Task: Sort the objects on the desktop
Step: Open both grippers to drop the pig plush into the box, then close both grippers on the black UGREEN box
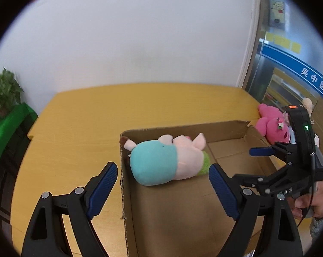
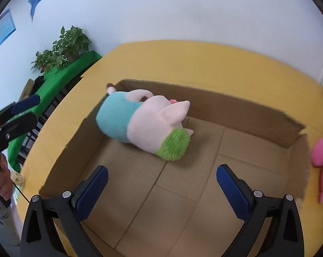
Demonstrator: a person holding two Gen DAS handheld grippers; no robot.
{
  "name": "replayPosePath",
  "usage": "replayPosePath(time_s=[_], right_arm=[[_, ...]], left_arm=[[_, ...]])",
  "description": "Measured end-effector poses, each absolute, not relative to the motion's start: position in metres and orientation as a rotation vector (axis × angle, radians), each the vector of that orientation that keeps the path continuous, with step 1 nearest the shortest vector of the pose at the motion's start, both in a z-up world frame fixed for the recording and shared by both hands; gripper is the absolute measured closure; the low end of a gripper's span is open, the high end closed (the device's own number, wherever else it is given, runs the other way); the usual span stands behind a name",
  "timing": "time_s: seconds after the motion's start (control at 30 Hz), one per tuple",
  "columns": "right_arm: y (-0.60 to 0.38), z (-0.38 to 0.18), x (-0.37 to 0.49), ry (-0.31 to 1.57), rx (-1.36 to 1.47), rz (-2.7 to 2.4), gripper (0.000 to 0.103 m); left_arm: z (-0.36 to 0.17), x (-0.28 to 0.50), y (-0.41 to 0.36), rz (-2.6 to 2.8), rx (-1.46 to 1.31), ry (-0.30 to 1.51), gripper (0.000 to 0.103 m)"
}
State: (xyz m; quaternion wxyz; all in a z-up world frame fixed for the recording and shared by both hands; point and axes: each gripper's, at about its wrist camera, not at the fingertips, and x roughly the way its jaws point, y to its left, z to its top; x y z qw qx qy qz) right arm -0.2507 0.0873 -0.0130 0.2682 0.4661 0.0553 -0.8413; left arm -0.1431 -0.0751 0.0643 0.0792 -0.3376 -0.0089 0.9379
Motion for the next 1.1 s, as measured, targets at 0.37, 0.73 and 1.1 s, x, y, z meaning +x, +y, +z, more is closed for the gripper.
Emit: replayPosePath(time_s=[0.37,0.73,1.1], right_arm=[[0.127,0.03,-0.08,0.215,1.007,-2.509,0.0],[0.181,0.035,-0.021,0.113,0.935,-2.61,0.0],[0.202,0.028,0.011,0.145,0.883,-2.577,0.0]], left_arm=[[0.083,-0.019,-0.025,3.005,-0.704,-0.047,0.001],[0.074,0.047,-0.012,2.959,-0.705,-0.143,0.0],[0.038,0.083,0.007,2.87,-0.867,-0.039,0.0]])
